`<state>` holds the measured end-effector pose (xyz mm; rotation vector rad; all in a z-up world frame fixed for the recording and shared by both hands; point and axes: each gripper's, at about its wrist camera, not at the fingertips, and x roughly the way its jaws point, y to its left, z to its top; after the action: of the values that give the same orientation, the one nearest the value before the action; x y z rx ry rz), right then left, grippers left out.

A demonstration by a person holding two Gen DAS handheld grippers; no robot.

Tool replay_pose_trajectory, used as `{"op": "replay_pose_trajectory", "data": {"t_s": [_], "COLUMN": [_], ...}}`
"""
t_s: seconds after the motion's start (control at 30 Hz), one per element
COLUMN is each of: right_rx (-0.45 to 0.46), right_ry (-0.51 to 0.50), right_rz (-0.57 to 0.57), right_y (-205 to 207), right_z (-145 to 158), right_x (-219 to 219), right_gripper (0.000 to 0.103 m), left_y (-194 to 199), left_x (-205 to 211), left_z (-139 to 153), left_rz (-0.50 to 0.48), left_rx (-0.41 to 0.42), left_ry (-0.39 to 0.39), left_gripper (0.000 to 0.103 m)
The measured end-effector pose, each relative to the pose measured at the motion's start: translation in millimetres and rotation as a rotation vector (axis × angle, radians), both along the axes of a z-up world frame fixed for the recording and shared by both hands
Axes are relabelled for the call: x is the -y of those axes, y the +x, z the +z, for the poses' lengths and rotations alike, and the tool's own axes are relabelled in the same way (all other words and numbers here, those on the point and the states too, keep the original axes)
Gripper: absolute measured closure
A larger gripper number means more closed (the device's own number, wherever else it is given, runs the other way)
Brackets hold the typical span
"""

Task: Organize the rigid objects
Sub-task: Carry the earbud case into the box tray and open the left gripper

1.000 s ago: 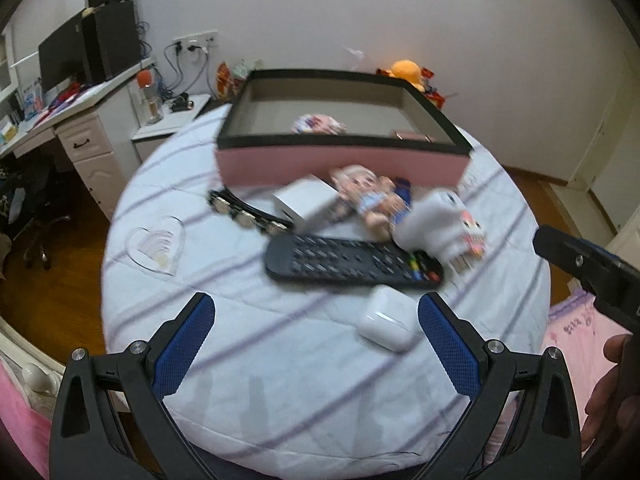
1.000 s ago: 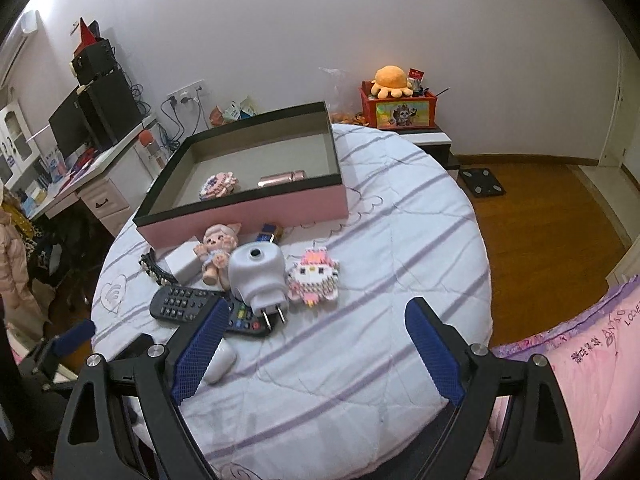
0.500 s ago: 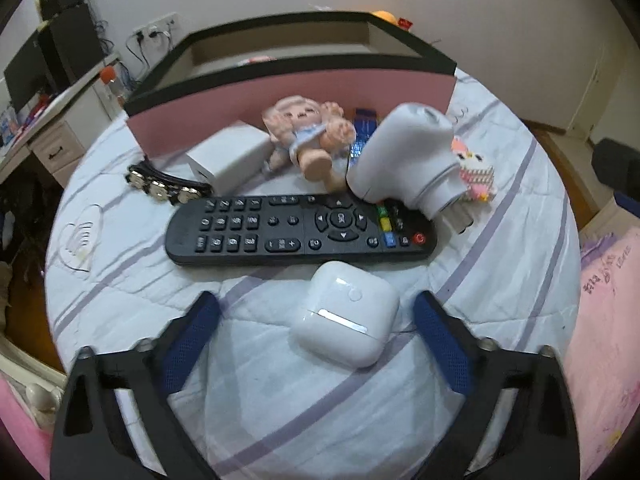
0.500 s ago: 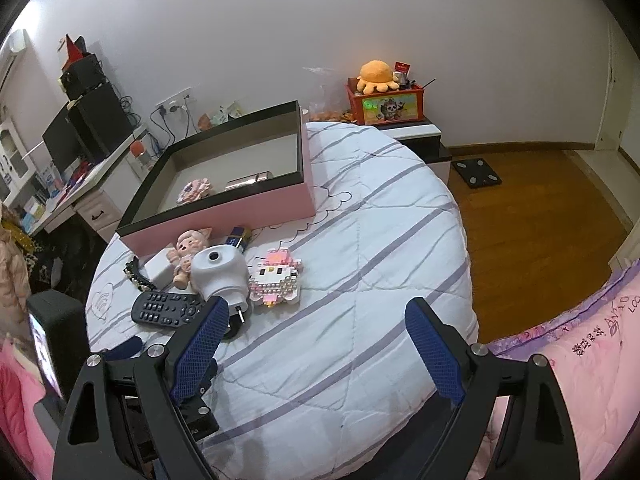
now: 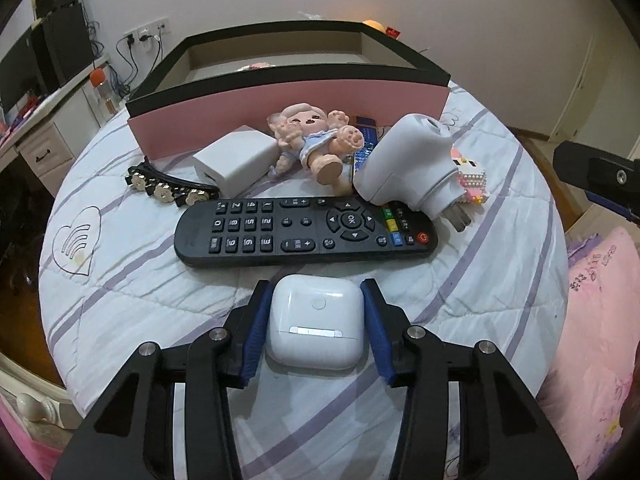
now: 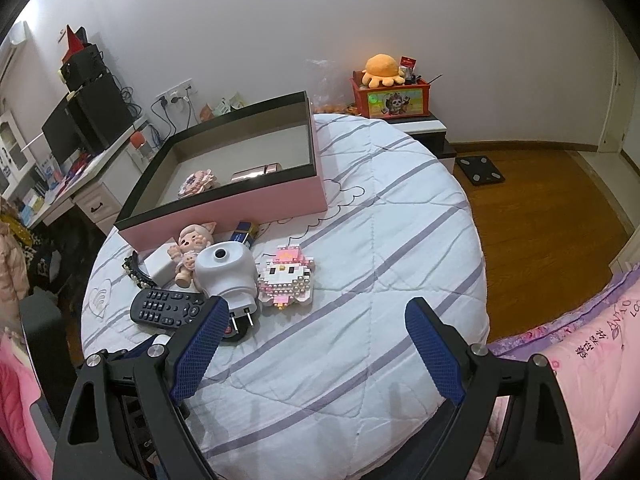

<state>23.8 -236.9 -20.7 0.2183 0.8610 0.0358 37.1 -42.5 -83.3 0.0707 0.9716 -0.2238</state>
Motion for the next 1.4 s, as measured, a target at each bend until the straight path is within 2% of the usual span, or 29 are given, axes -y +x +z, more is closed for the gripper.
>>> {"op": "replay_pose_trajectory", "data": {"t_s": [0.07,0.1,0.13,0.27,0.33,0.4,0.63,0.87,1.1,1.23,1.4], "right_rx": [-0.001,-0.001,-0.002,-0.002,-0.001,-0.004,-0.002,0.006,0.043,0.063,0.064], "right_ry": [0.001,0.001,0.001,0.001,0.001,0.001,-0.007,-0.014,-0.023,-0.028,-0.025], "right_rz": [0.002,0.004,0.005,0.004,-0.001,-0.005,-0.008,0.002,0.004,0.002,0.003], "right_y": [0,0,-1,-1,-2,-1,-1,3,32,62,96], "right_z": [0,0,-1,-1,-1,-1,1,7,26,35,36], "right_x": [-1,-1,-2,0,1,3,1,-5,-7,-9,-12], "right_gripper": [0.012,0.012,0.012,0.012,0.012,0.012,0.012,0.012,0.012,0.012,0.012], "left_y": [-3,-4,-6,-11,-11,-8,-11,-7,43,90,150], "left_x": [2,3,3,3,3,3,-2,-14,-26,-34,-47], "left_z": [0,0,0,-1,-2,-2,4,37,76,97,94], "left_rz": [-0.002,-0.001,-0.002,-0.014,-0.021,-0.027,-0.03,-0.006,0.05,0.082,0.118], "left_rx": [0.006,0.008,0.01,0.009,0.011,0.012,0.012,0.061,0.125,0.173,0.173], "left_ry": [0.025,0.036,0.042,0.051,0.041,0.031,0.003,-0.038,-0.071,-0.072,-0.058], "left_gripper": [0.054,0.045,0.042,0.039,0.041,0.057,0.058,0.058,0.058,0.058,0.058]}}
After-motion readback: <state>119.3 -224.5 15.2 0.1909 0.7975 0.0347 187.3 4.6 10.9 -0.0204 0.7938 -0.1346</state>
